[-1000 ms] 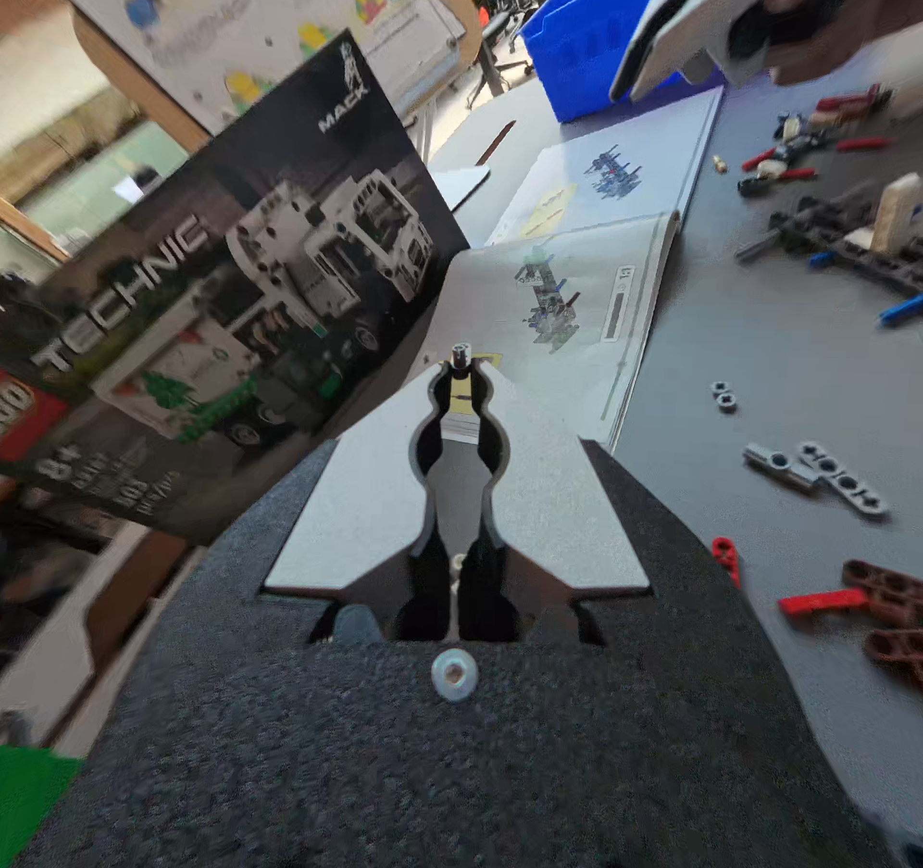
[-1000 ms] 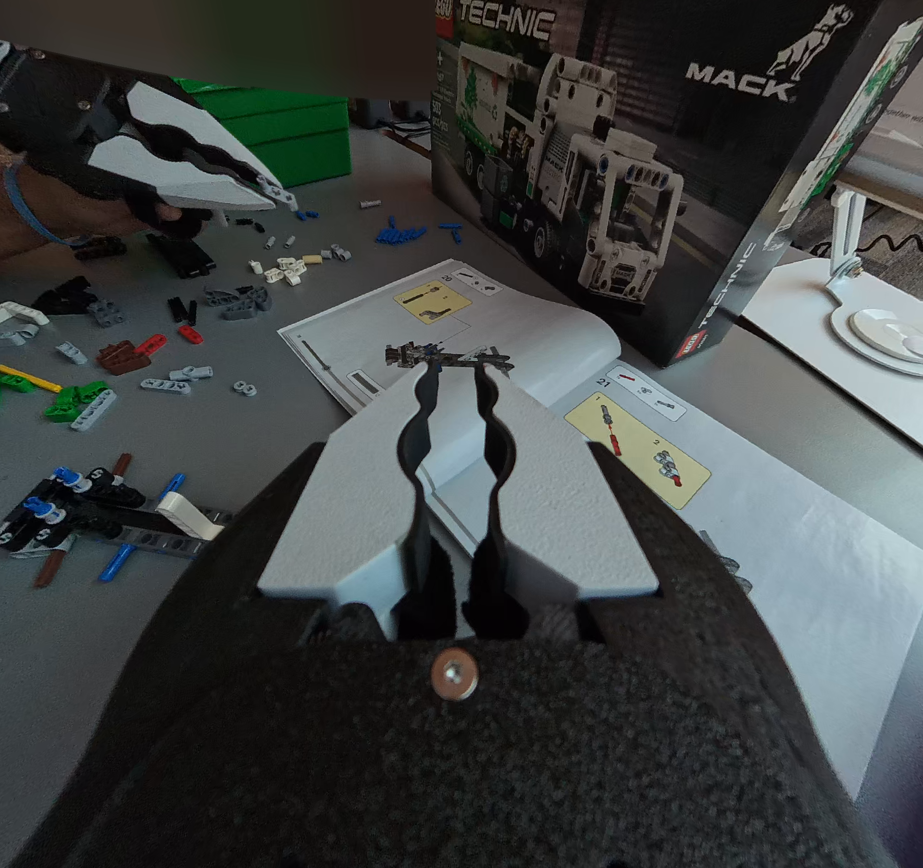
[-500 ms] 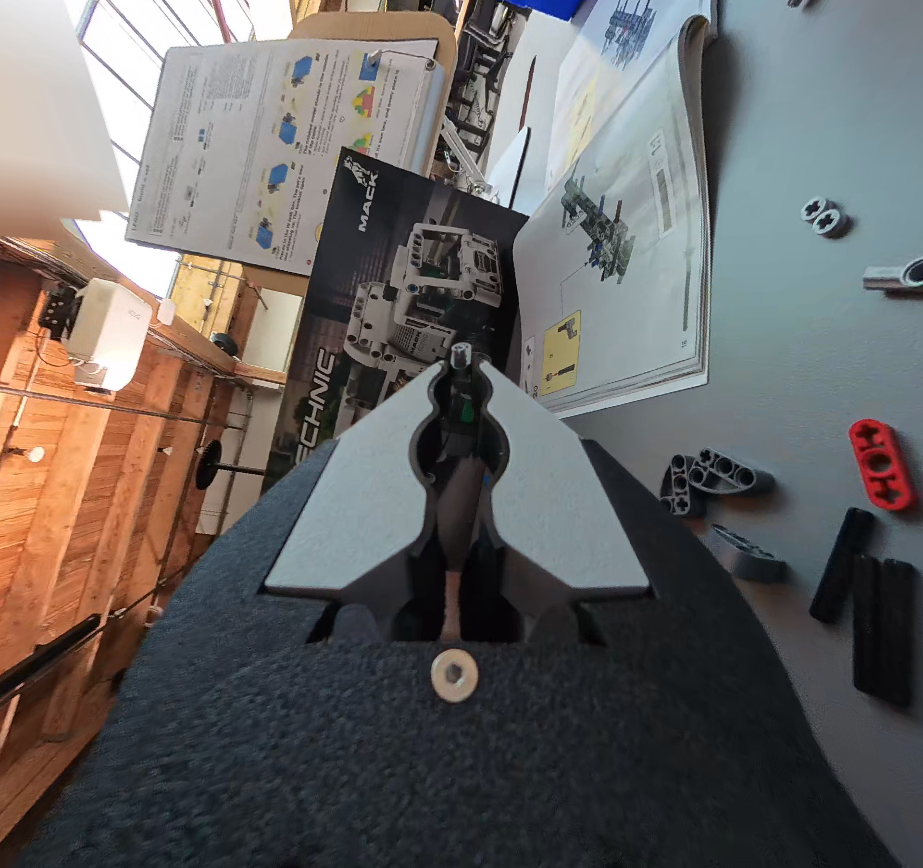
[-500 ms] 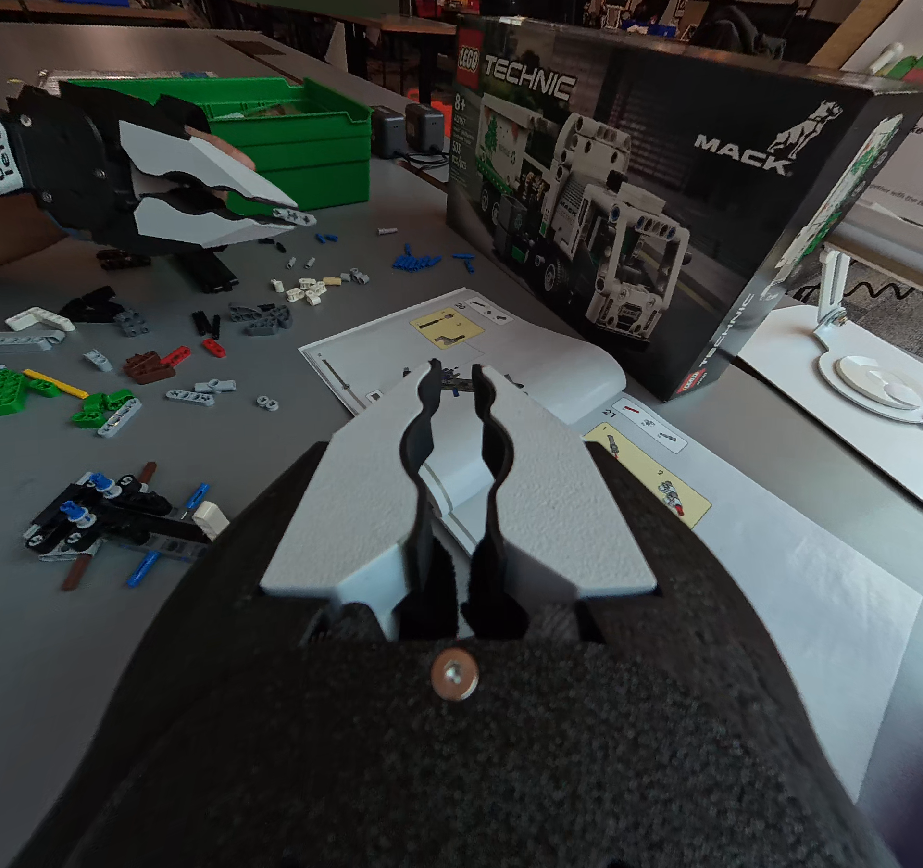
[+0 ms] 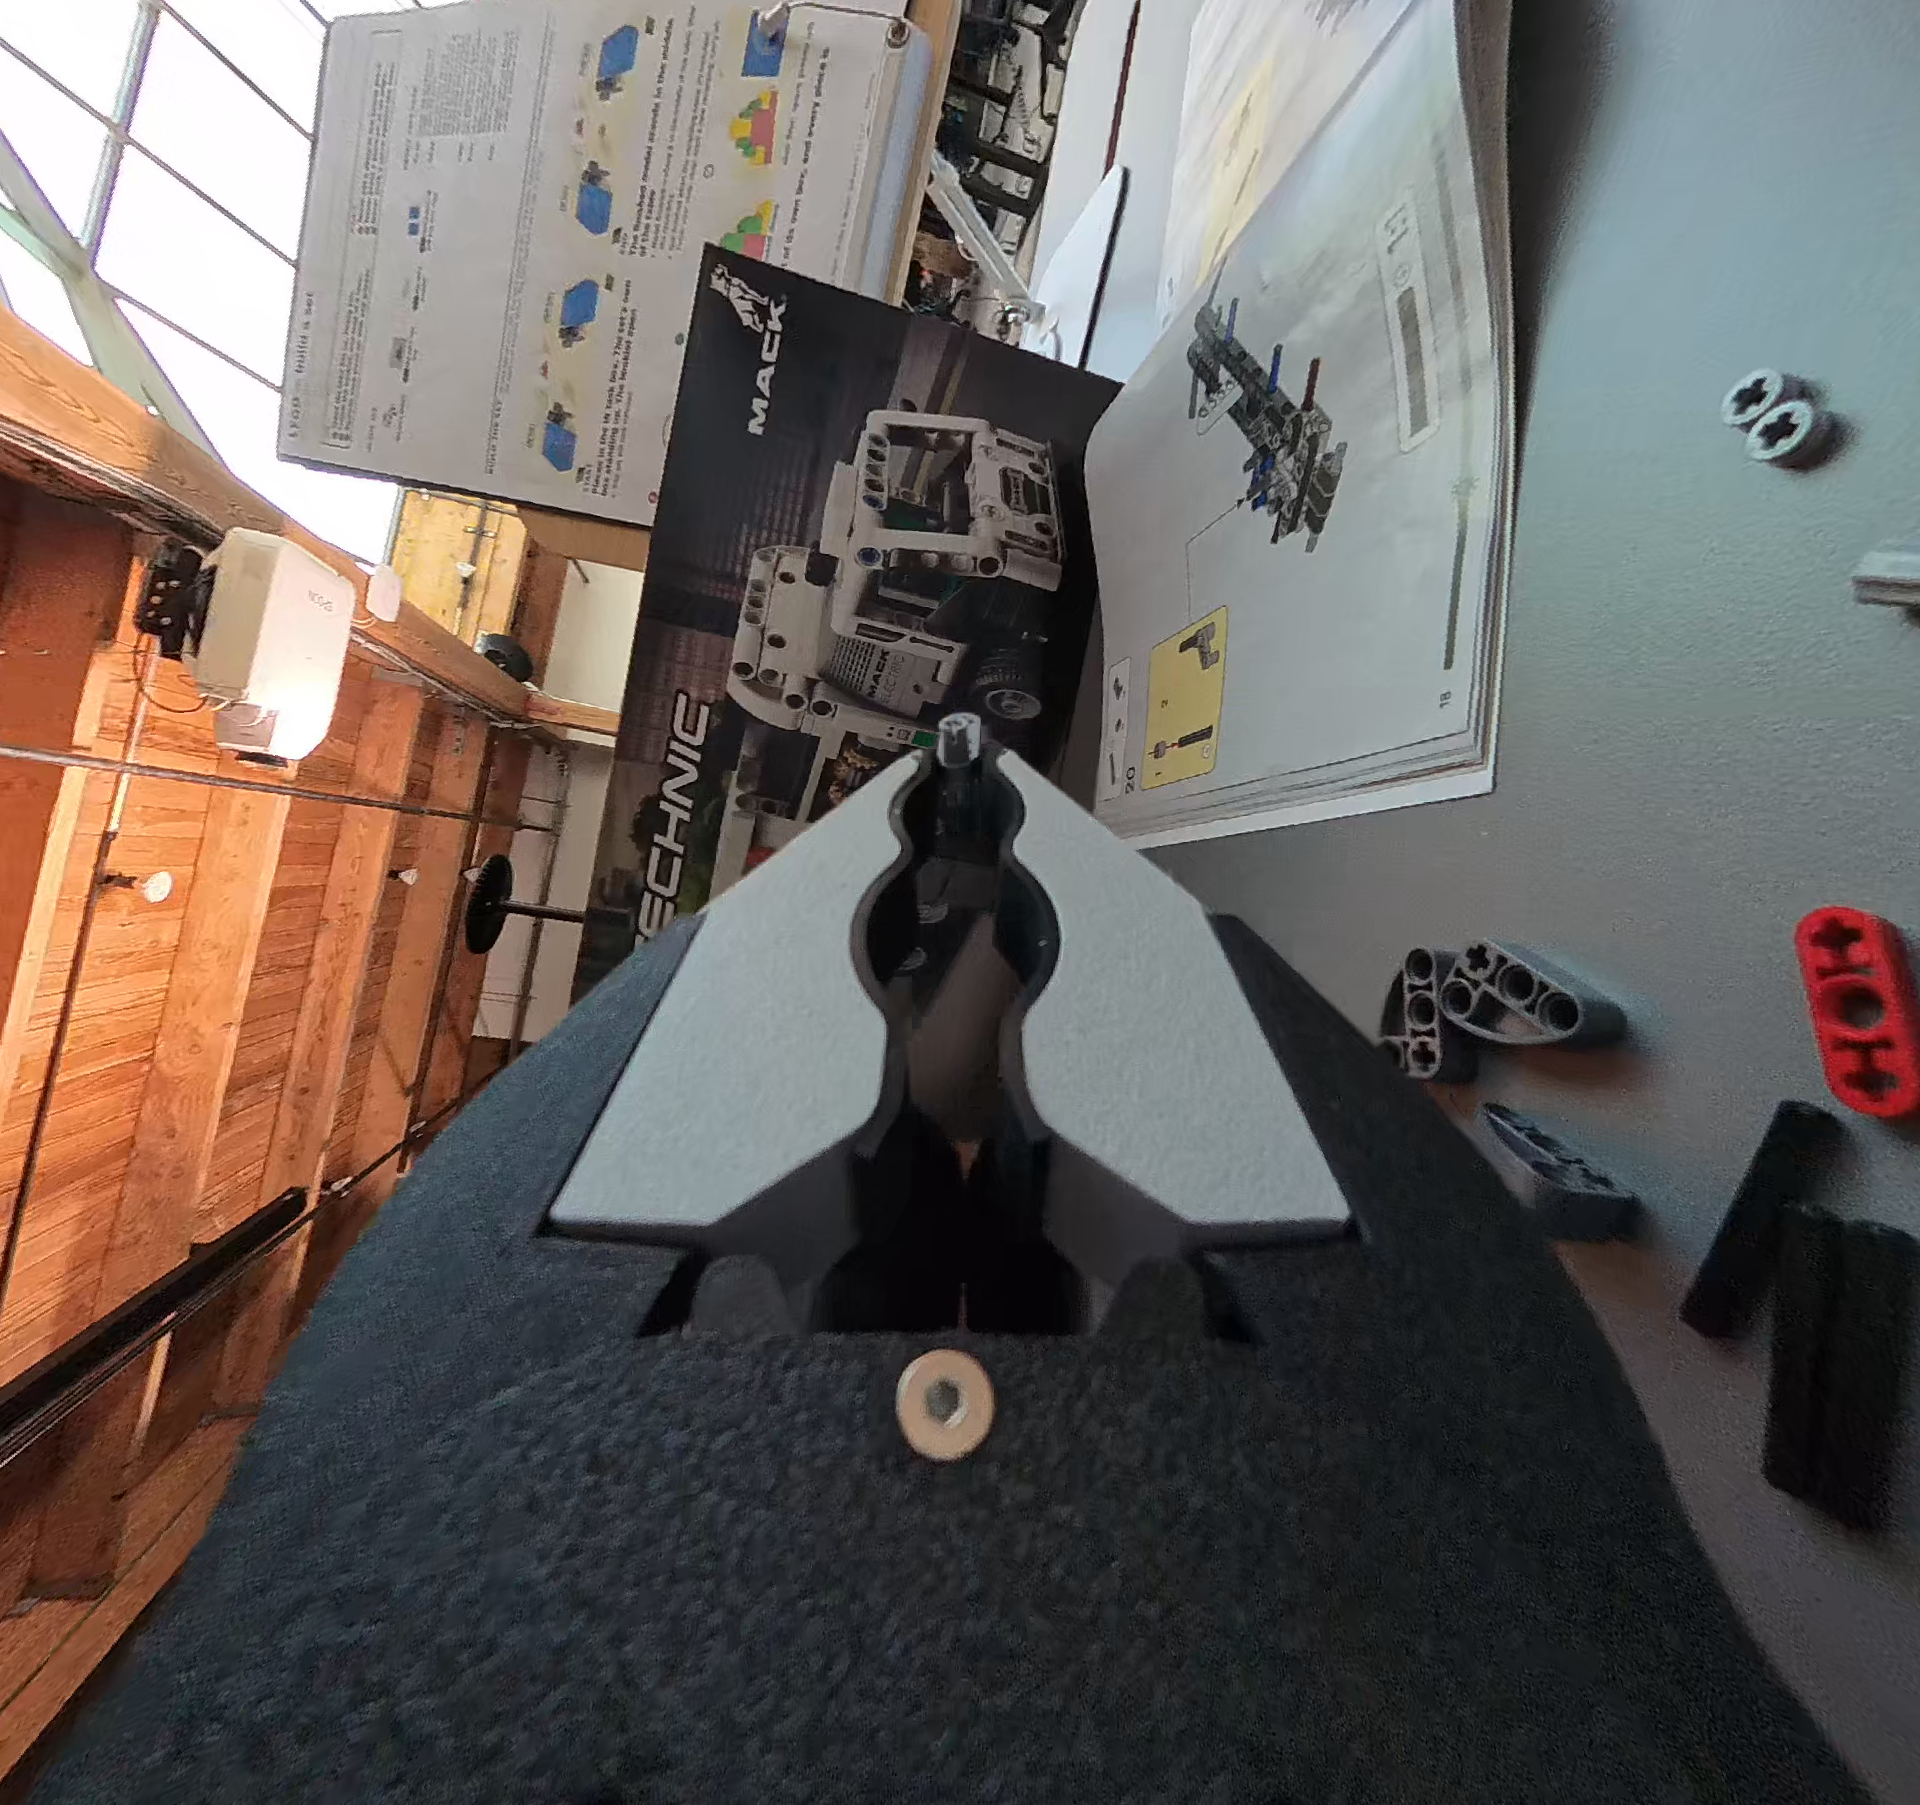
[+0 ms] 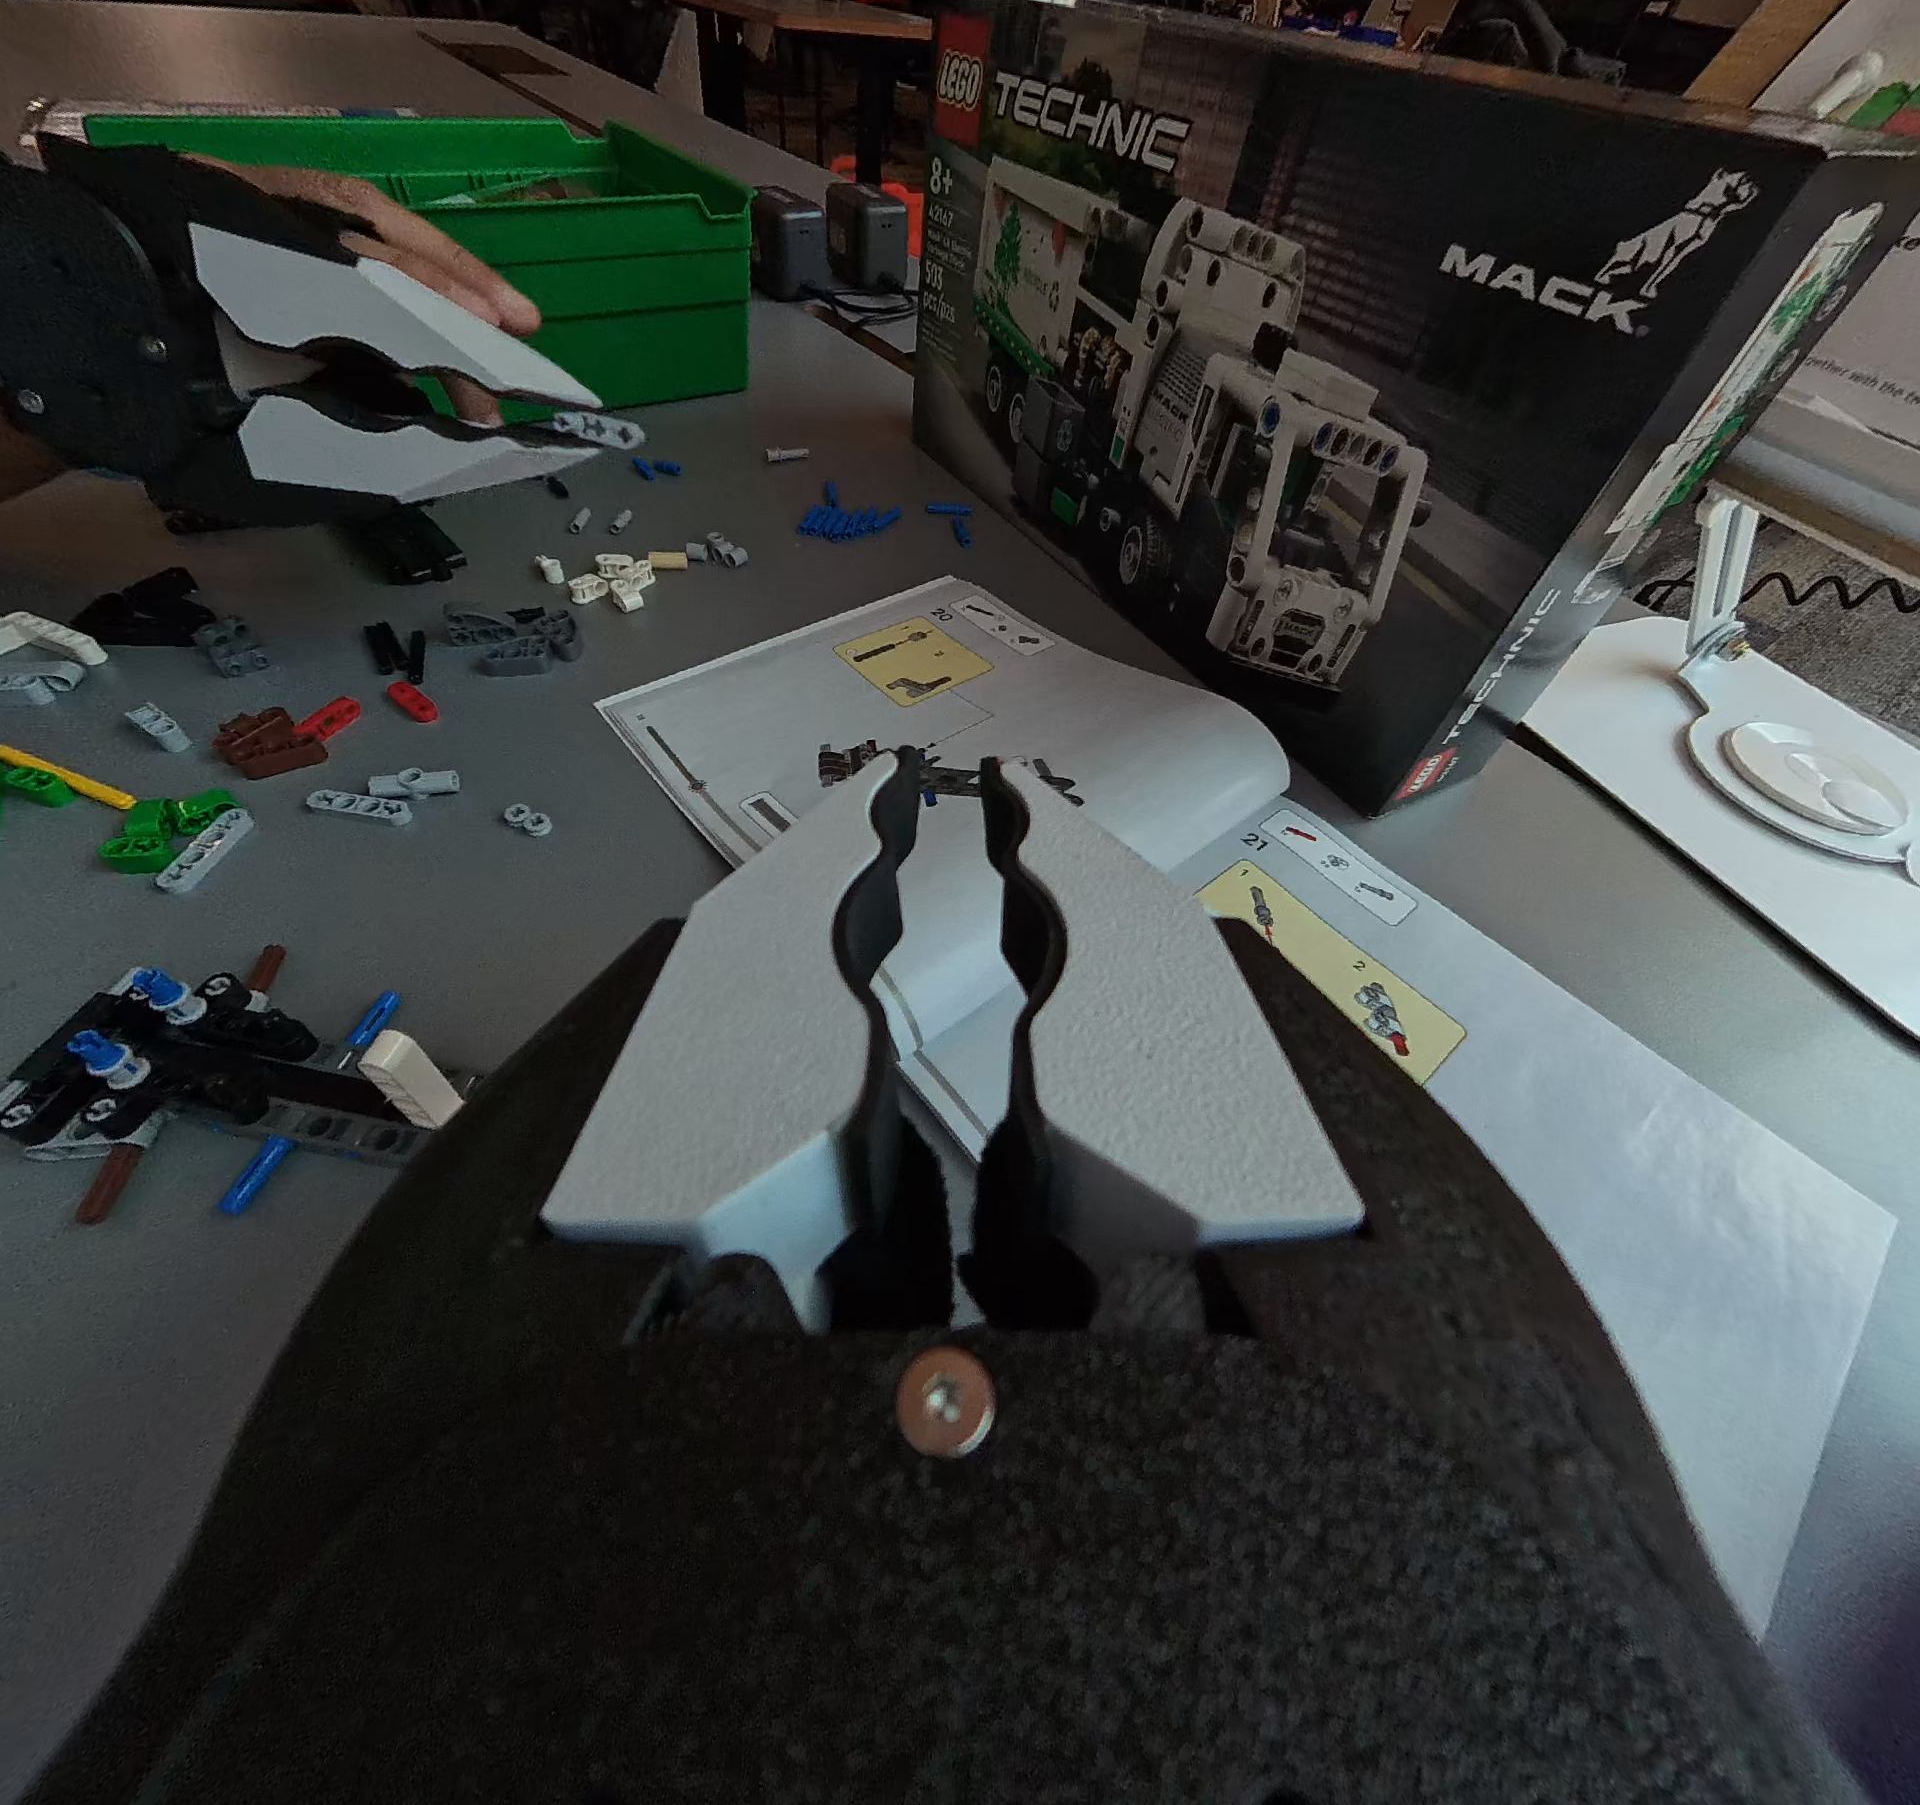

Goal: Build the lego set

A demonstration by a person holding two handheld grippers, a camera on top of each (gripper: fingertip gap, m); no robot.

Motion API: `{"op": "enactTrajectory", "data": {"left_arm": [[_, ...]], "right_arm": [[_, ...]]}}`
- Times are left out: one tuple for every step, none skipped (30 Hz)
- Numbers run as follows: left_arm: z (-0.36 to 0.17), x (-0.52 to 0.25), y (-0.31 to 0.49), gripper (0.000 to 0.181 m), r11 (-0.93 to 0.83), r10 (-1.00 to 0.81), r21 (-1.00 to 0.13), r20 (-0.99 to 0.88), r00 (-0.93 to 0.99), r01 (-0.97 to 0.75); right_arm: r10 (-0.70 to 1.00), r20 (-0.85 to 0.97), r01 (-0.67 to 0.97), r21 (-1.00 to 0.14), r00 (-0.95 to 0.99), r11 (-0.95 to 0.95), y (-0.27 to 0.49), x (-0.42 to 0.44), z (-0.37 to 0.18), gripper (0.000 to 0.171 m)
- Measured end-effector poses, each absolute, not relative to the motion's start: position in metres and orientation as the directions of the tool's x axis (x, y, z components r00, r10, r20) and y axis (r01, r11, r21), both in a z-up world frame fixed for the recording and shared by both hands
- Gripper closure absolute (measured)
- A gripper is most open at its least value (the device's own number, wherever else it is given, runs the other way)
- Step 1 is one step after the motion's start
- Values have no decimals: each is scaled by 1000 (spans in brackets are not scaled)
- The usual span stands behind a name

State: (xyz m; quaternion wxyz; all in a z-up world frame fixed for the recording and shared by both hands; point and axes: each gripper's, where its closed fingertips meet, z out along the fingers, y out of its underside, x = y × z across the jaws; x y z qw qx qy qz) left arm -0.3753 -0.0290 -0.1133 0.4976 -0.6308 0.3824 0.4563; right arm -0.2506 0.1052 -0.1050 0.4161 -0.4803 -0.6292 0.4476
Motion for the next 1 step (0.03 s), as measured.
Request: {"op": "enactTrajectory", "data": {"left_arm": [[-115, -377, -29, 175, -220, -32, -276, -957, 289, -936]], "right_arm": [[977, 92, 234, -962, -194, 138, 105, -251, -106, 163]]}}
